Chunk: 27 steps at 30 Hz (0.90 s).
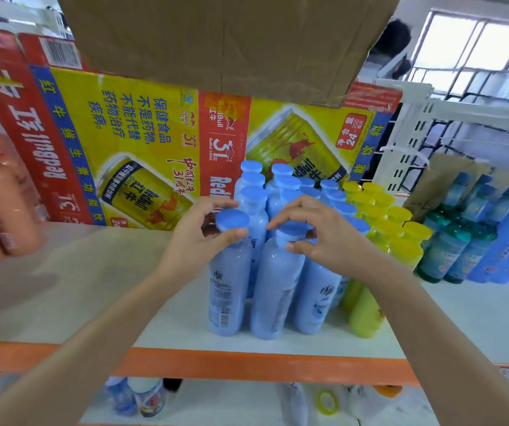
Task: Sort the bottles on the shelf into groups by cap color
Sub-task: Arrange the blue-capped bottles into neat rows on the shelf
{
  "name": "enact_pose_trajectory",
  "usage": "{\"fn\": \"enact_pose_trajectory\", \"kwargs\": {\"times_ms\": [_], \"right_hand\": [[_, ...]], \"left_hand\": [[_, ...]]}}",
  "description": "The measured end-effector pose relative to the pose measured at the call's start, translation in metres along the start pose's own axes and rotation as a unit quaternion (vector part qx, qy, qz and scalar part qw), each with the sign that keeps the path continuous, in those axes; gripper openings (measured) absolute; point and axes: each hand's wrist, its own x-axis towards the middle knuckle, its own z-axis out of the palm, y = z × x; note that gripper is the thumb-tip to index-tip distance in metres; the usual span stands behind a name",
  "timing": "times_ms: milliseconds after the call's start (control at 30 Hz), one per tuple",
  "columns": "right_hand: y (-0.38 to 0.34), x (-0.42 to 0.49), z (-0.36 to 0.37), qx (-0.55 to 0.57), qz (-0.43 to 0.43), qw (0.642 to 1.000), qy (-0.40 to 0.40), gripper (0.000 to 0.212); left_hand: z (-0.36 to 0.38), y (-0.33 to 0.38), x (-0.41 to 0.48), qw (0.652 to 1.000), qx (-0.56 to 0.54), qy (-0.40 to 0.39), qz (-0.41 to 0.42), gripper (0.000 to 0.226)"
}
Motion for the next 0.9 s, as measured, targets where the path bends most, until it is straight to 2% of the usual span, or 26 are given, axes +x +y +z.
{"fn": "enact_pose_trajectory", "kwargs": {"times_ms": [67, 200, 333, 433, 533, 667, 700, 800, 900], "right_hand": [[0.000, -0.003, 0.004, 0.024, -0.005, 0.999, 0.021, 0.036], [-0.001, -0.005, 0.016, 0.044, 0.001, 0.995, 0.094, 0.023], [0.003, -0.001, 0.022, 0.023, 0.001, 0.991, 0.134, 0.021], [0.005, -0.002, 0.025, 0.023, -0.024, 0.986, 0.161, 0.025], [0.005, -0.005, 0.024, 0.038, -0.024, 0.988, 0.149, 0.029], [0.001, -0.006, 0.021, 0.076, -0.047, 0.991, 0.095, 0.036], [-0.001, -0.005, 0.021, 0.089, -0.050, 0.992, 0.076, 0.041], [-0.005, -0.006, 0.020, 0.117, -0.055, 0.991, 0.039, 0.053], [-0.005, -0.007, 0.017, 0.131, -0.048, 0.989, 0.040, 0.046]], "left_hand": [[0.006, -0.003, -0.004, 0.998, -0.027, 0.045, -0.016, 0.035], [0.012, -0.003, -0.007, 0.995, -0.051, 0.075, -0.028, 0.032], [0.011, -0.001, -0.010, 0.994, -0.093, 0.050, -0.029, 0.031], [0.008, -0.003, -0.013, 0.990, -0.137, 0.015, -0.034, 0.041], [0.004, -0.011, -0.013, 0.983, -0.176, -0.010, -0.053, 0.039], [-0.001, -0.014, -0.011, 0.972, -0.219, -0.043, -0.071, 0.062], [-0.001, -0.014, -0.011, 0.972, -0.219, -0.053, -0.070, 0.062], [-0.002, -0.012, -0.011, 0.966, -0.241, -0.063, -0.075, 0.036], [-0.002, -0.014, -0.011, 0.971, -0.221, -0.064, -0.060, 0.034]]}}
